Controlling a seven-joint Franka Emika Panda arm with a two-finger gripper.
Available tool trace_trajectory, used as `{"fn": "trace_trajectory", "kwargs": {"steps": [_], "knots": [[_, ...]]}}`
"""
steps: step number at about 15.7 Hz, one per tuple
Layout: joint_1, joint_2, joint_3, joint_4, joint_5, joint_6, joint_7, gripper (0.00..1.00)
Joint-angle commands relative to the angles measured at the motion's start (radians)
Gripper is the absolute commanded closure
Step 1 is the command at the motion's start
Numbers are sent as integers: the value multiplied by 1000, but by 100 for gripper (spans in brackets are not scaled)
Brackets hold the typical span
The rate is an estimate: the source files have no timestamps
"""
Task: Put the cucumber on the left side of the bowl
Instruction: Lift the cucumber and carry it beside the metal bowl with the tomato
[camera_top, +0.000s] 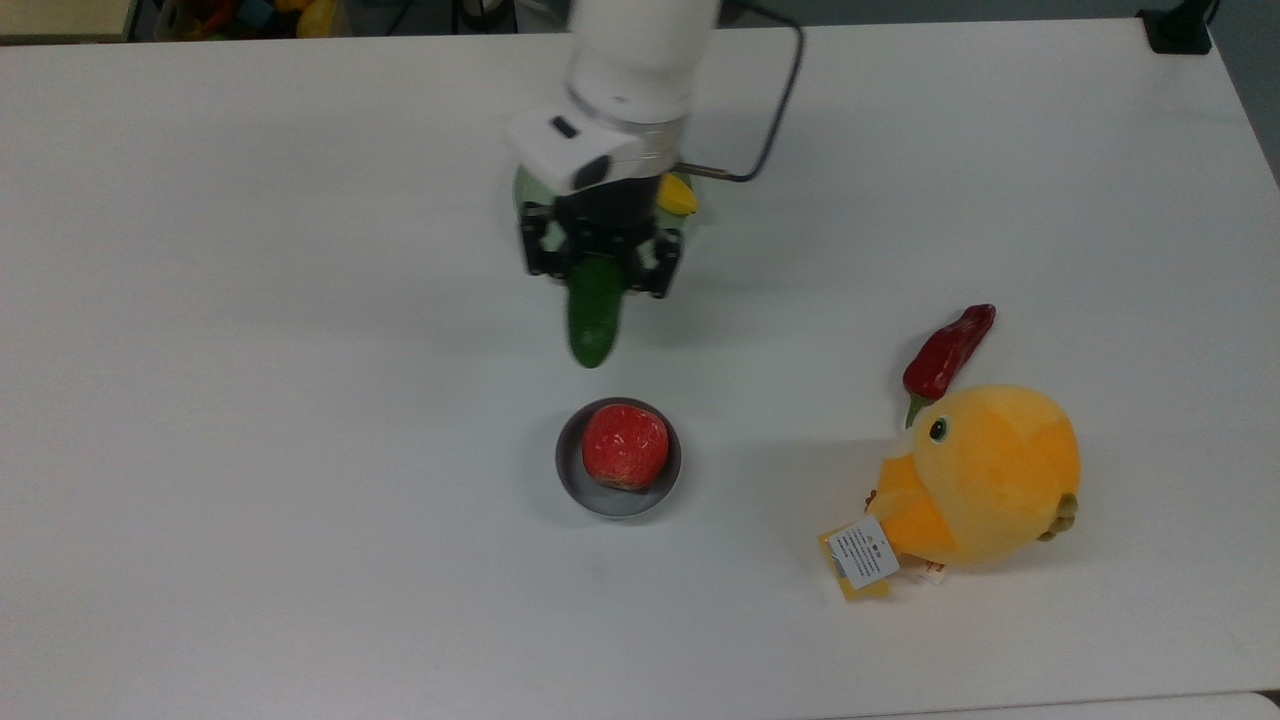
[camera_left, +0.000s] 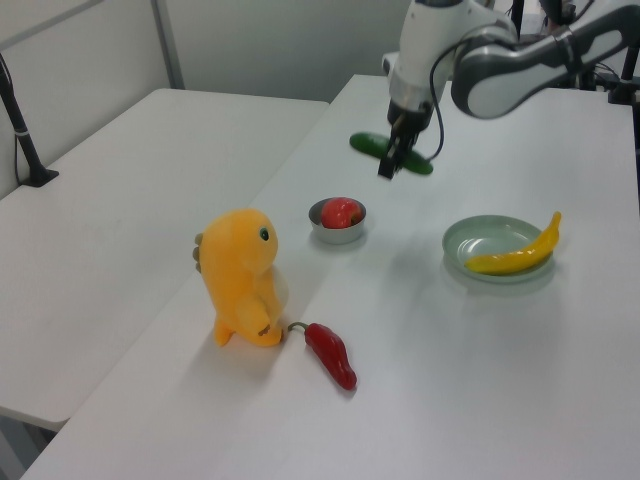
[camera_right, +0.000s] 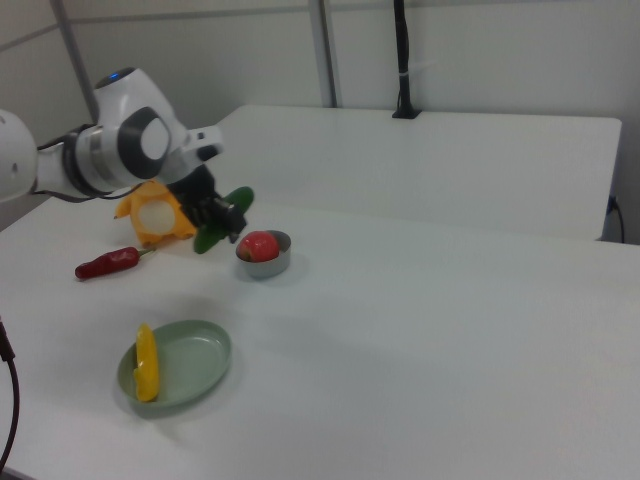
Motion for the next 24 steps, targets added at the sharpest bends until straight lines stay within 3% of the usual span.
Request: {"fn": "trace_trajectory", "kwargs": {"steps": [1, 7, 10, 13, 20, 22, 23, 24], "knots": [[34, 19, 48, -7, 5, -1, 136, 76], [55, 122, 86, 51, 10, 21, 274, 70], [49, 173, 97, 88, -15, 89, 266, 70], [46, 214, 98, 143, -97, 122, 265, 66], [44, 276, 100, 170, -139, 249, 208, 64], [43, 293, 106, 170, -154, 263, 205, 50], [41, 302, 108, 170, -170, 263, 205, 33], [40, 311, 109, 170, -185, 263, 207, 30]]}}
